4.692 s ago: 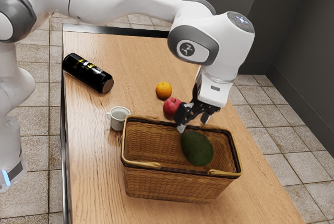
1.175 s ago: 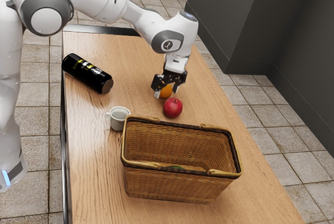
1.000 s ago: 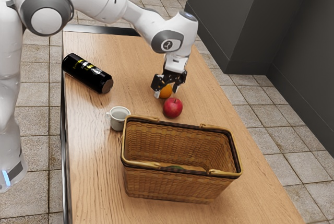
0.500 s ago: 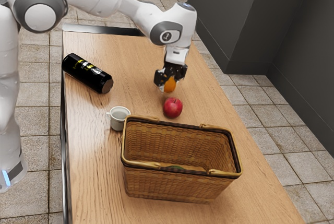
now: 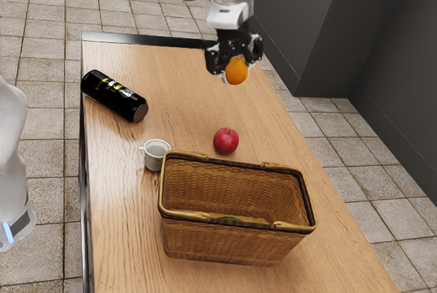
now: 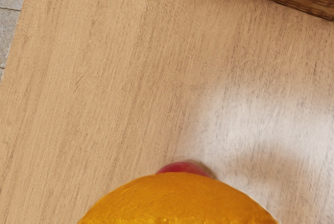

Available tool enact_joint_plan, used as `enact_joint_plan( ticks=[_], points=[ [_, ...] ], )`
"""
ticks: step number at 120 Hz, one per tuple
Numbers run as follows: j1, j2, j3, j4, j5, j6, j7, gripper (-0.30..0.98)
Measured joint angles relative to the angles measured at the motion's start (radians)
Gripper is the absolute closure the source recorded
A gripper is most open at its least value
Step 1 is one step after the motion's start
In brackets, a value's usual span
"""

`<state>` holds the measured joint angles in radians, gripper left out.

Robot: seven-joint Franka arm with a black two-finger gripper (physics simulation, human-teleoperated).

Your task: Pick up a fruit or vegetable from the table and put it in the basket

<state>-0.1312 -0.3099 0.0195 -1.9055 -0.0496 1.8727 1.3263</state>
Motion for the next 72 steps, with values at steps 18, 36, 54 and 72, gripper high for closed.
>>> enact_joint_plan(
  ticks=[18, 36, 54, 72],
  points=[
    [-0.003, 0.002, -0.188, 0.016, -0.007, -0.031, -0.046, 0.38],
    [-0.008, 0.08, -0.283, 0.017, -0.009, -0.032, -0.092, 0.38],
    [-0.04, 0.149, -0.303, 0.018, -0.008, -0.013, -0.13, 0.38],
    [-0.058, 0.179, -0.311, 0.017, -0.002, 0.004, -0.165, 0.38]
  ],
)
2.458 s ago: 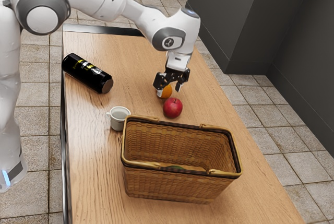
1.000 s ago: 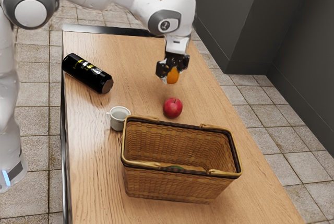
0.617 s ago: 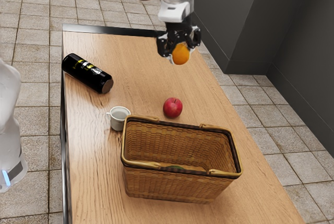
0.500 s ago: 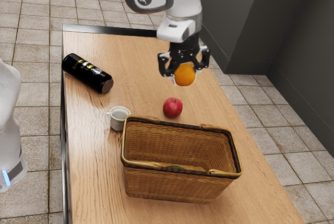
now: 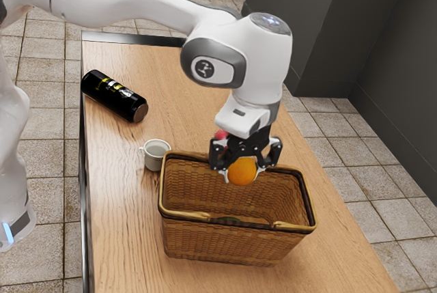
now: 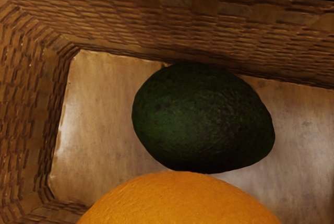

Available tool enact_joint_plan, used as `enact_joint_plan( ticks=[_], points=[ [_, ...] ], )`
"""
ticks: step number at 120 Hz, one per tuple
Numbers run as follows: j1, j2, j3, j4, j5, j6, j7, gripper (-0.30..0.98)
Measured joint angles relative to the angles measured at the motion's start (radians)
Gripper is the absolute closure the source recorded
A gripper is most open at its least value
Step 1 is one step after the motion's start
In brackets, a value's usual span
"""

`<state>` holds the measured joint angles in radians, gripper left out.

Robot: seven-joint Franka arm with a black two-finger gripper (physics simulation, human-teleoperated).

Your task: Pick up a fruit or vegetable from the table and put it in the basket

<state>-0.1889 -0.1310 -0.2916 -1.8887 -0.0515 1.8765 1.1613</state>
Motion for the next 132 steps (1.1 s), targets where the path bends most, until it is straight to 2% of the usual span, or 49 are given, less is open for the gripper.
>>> enact_joint_plan(
  ticks=[13, 26, 43, 54, 65, 75, 89, 96, 103, 122, 132],
  points=[
    [-0.007, 0.008, -0.004, 0.0, 0.004, 0.007, -0.022, 0.37],
    [-0.015, 0.02, -0.018, 0.001, 0.029, 0.009, -0.036, 0.17],
    [-0.016, 0.021, -0.005, 0.056, 0.046, -0.002, -0.051, 0.06],
    [-0.021, 0.02, 0.092, 0.2, 0.078, -0.055, -0.058, 0.03],
    [-0.018, 0.032, 0.295, 0.25, 0.101, -0.096, -0.048, 0.02],
    [0.032, 0.087, 0.446, 0.259, 0.112, -0.115, -0.028, 0.01],
    [0.18, 0.178, 0.507, 0.253, 0.11, -0.103, 0.009, 0.0],
    [0.212, 0.188, 0.512, 0.247, 0.106, -0.094, 0.028, 0.0],
    [0.174, 0.188, 0.514, 0.229, 0.101, -0.086, 0.045, 0.0],
    [-0.038, 0.183, 0.514, 0.146, 0.093, -0.051, 0.085, 0.0],
    [-0.084, 0.193, 0.513, 0.136, 0.091, -0.036, 0.101, 0.0]
  ],
)
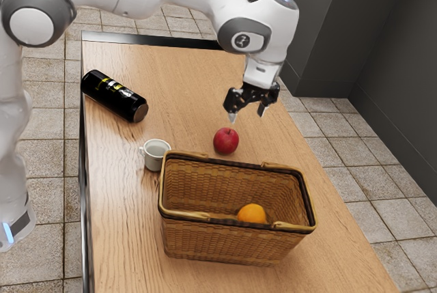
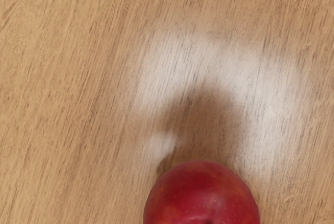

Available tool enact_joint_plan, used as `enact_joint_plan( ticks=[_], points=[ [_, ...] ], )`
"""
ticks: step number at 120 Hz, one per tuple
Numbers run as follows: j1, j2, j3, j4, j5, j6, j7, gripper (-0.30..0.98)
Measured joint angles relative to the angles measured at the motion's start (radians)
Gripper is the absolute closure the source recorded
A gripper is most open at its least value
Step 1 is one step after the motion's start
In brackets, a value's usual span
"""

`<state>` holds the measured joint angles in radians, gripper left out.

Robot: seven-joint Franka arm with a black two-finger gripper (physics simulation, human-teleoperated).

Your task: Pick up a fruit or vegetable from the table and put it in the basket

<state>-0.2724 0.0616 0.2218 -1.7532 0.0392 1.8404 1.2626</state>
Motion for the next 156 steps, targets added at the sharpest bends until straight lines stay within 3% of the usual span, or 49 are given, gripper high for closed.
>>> enact_joint_plan(
  ticks=[33, 83, 156],
  points=[
    [0.113, 0.0, -0.001, -0.035, -0.012, 0.032, 0.038, 0.0],
    [-0.026, -0.093, 0.029, -0.192, -0.005, 0.073, 0.029, 0.0],
    [0.197, -0.046, 0.049, -0.225, -0.002, 0.125, 0.018, 0.0]
  ],
)
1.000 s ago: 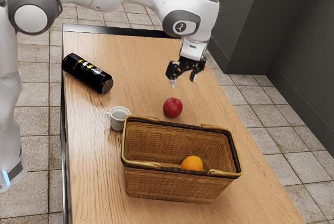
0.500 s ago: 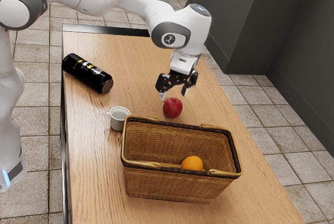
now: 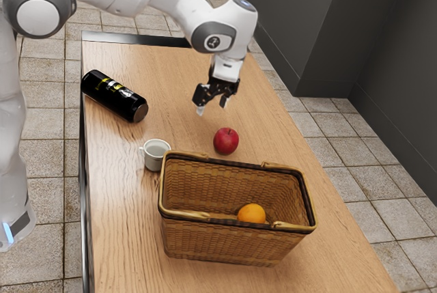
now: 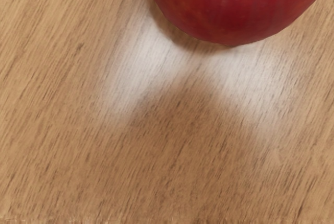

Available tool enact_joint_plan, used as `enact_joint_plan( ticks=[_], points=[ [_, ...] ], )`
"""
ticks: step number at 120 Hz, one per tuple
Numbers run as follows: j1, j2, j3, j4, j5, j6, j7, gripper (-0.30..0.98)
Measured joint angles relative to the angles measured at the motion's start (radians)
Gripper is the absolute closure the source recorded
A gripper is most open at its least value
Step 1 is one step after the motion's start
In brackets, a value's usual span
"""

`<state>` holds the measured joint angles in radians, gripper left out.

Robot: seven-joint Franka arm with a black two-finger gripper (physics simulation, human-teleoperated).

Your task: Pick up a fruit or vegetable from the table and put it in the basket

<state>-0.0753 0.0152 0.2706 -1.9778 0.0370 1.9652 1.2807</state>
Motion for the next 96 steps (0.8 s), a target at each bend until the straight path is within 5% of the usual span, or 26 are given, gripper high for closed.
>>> enact_joint_plan(
  ticks=[36, 96],
  points=[
    [-0.019, 0.0, -0.002, 0.0, 0.0, 0.006, -0.003, 0.0],
    [-0.232, 0.001, -0.002, -0.001, 0.0, 0.007, -0.006, 0.0]
  ],
)
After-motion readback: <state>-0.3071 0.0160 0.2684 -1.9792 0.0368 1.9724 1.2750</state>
